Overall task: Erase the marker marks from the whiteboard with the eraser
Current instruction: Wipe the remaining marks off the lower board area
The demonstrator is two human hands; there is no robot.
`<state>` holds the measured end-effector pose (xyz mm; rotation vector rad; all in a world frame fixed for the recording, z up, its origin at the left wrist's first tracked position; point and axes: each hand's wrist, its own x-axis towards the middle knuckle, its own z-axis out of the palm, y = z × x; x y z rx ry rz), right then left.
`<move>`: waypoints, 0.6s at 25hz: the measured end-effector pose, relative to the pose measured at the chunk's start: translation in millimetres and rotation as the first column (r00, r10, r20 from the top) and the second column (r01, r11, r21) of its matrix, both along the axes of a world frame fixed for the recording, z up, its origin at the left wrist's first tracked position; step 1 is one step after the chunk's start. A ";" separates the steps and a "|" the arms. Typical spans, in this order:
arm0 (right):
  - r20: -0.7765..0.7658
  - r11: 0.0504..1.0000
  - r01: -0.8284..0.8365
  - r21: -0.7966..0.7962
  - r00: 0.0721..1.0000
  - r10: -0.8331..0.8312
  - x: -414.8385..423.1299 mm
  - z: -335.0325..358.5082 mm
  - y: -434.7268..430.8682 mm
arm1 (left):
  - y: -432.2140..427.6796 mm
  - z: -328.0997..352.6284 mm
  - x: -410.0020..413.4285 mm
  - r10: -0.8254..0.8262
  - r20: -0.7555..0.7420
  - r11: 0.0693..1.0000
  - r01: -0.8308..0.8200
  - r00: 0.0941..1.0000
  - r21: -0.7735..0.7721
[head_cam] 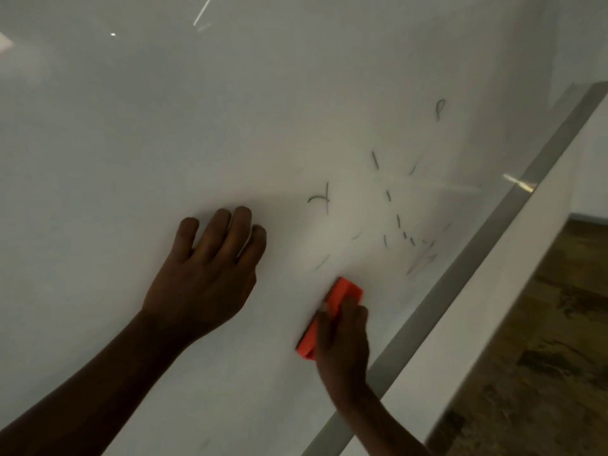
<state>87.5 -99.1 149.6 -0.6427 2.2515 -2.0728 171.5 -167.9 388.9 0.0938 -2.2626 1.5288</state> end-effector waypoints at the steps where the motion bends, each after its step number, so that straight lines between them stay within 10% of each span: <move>1: -0.184 0.998 -0.061 0.016 0.981 0.063 3.0 23.1 0.6 | 0.5 1.3 0.1 -0.004 0.003 1.000 0.004 1.000 0.014; 4: -0.506 0.991 -0.066 0.114 0.855 0.115 -50.3 62.9 2.9 | -0.4 1.9 1.9 -0.016 0.004 0.999 0.015 1.000 0.033; 10: -0.316 0.988 0.124 0.094 0.945 -0.089 -120.9 89.7 9.3 | -1.6 -1.5 -0.2 0.002 0.010 0.999 -0.003 1.000 0.035; 15: -0.776 0.999 -0.039 0.032 0.629 0.050 -98.6 138.8 -9.5 | 2.2 2.5 -1.0 -0.017 0.020 0.997 0.015 1.000 0.081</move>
